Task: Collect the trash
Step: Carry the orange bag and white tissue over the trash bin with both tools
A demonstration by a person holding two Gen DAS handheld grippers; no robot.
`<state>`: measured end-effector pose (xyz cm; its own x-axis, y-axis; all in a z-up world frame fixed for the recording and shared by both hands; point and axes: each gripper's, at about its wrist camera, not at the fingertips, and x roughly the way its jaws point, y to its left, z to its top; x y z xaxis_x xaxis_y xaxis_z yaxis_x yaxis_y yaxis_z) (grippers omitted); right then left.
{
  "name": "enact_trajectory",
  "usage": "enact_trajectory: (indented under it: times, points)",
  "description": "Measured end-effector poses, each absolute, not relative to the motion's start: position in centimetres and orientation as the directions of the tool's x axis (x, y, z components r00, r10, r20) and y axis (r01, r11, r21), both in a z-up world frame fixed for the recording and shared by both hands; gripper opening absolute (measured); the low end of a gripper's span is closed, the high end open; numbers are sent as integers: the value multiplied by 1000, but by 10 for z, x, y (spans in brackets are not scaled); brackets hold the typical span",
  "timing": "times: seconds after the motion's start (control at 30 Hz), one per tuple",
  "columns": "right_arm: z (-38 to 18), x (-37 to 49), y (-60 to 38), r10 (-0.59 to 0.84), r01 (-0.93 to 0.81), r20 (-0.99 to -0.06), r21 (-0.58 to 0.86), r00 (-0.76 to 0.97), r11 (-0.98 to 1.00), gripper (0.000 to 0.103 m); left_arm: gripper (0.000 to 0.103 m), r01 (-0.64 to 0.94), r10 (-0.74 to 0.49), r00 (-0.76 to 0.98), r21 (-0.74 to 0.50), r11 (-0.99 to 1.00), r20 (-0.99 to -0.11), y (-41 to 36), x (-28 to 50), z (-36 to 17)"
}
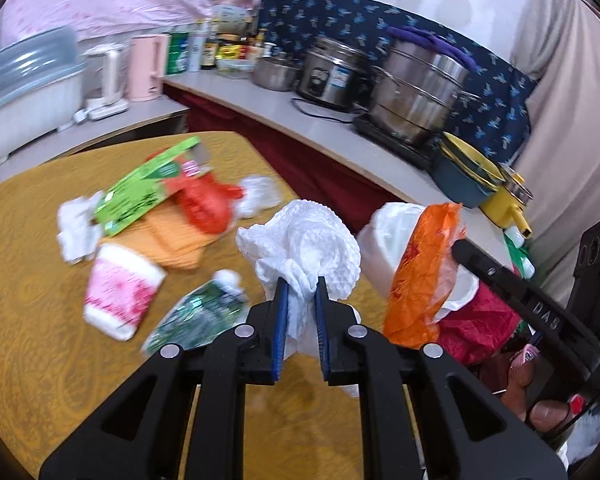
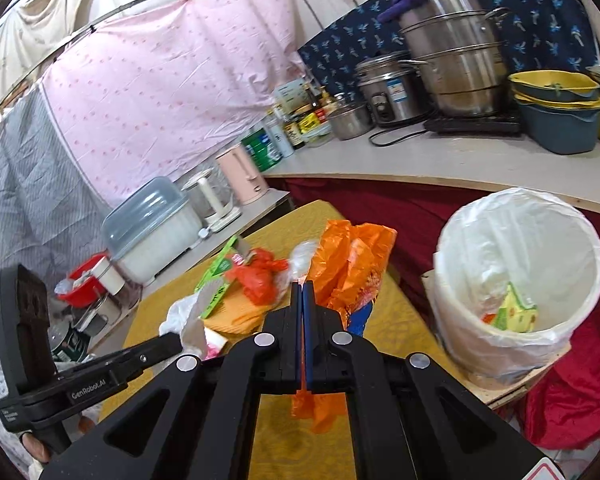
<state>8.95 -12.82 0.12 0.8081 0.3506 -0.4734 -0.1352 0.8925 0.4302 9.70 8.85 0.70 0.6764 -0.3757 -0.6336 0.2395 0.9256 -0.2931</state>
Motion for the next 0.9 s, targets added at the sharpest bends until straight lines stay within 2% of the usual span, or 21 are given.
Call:
enact_trajectory:
  times: [0.27,0.47,0.8,0.87,0.9]
  points:
    - [-4,83,-198,266,-34,-462,452,846,892,2,13,392,-471,626,-270,879,-622,-15,134,22]
    - [-9,83,-250,198,44,-459,464,866,885,2,13,475,-511,563,-251,843,-649,-91,163,16]
    - [-27,109,-306,141,119,-477,474,868,872,2,14,512,-500,491,-228,828,-713,-165,195,-19]
    - [-32,115,-312,141,124,-479,479,866,869,2,19,498,-478,483,-219,839,-734,-172,203,-29]
    - [-33,118,-315,141,125,-481,481,865,868,2,34,484,-462,480,-214,848,-746,-174,208,-33]
